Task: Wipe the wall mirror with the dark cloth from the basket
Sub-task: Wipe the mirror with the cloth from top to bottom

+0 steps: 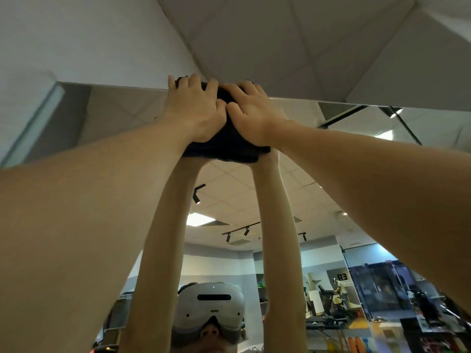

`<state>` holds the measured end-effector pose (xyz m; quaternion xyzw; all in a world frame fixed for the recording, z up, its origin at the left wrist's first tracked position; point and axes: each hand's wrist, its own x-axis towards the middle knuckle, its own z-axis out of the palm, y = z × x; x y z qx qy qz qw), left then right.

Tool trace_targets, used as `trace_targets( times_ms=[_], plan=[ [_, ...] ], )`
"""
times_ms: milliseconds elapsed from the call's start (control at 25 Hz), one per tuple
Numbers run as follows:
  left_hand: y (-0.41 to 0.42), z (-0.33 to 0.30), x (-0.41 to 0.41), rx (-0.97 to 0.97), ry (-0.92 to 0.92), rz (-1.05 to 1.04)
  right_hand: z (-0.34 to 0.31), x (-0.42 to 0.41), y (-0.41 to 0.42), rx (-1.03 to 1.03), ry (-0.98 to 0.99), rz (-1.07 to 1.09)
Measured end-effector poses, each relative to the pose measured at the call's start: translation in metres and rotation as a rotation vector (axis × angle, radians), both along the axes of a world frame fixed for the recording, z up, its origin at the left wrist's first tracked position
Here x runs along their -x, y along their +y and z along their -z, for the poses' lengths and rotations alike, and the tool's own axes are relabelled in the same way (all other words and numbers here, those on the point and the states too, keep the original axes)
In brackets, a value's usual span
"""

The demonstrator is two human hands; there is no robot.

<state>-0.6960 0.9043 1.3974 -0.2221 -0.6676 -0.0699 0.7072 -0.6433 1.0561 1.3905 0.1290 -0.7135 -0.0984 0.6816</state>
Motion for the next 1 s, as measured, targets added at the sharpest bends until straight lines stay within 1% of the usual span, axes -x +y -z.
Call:
trace_targets(
  times_ms=[360,520,680,840,1000],
  plan=[
    [0.147,0.003,-0.056,-0.04,-0.019,0.025,-0.001,-0.051,0.146,0.006,-0.033,-0.013],
    [0.22,0.01,-0.083,-0.027,-0.01,0.024,0.005,-0.078,0.217,0.013,-0.014,0.007],
    [0.286,0.018,-0.108,-0.025,-0.018,0.048,0.011,-0.102,0.284,0.021,-0.037,0.015],
    [0.33,0.023,-0.124,-0.006,-0.002,0.059,0.017,-0.122,0.325,0.055,-0.047,0.03],
    [0.341,0.025,-0.126,-0.005,0.006,0.073,0.021,-0.125,0.337,0.068,-0.054,0.04]
  ],
)
